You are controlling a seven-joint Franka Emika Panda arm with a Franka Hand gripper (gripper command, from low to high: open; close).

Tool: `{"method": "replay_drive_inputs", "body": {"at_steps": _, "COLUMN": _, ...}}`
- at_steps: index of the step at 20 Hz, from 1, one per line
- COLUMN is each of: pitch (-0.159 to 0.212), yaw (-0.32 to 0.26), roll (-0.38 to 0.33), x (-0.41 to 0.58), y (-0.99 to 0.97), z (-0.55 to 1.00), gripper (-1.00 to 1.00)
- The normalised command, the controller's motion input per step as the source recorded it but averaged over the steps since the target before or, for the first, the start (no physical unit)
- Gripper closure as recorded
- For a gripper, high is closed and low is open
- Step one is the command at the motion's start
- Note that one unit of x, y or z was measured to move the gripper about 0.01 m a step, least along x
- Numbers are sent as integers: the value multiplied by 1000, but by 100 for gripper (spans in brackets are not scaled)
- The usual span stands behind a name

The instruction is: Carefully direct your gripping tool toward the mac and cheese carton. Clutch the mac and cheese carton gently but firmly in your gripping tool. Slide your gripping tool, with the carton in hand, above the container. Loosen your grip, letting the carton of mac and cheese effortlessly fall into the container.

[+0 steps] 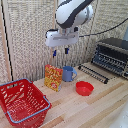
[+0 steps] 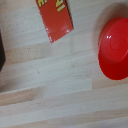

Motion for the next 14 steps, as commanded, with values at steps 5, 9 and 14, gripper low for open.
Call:
{"method": "replay_drive_inputs", "body": {"at_steps": 5, "pitch": 0, "yaw": 113, "roll": -29, "x": 43, "y": 217, "z": -346, "gripper": -100}}
{"method": "replay_drive_inputs", "body": {"at_steps": 9, "pitch": 0, "yaw": 149, "roll": -22, "x": 83, "y": 238, "z": -409, "gripper": -100}}
{"method": "replay_drive_inputs", "body": {"at_steps": 14, "pitch": 0, "yaw": 199, "roll": -10, "x": 222, "y": 81, "z": -290, "gripper": -100}}
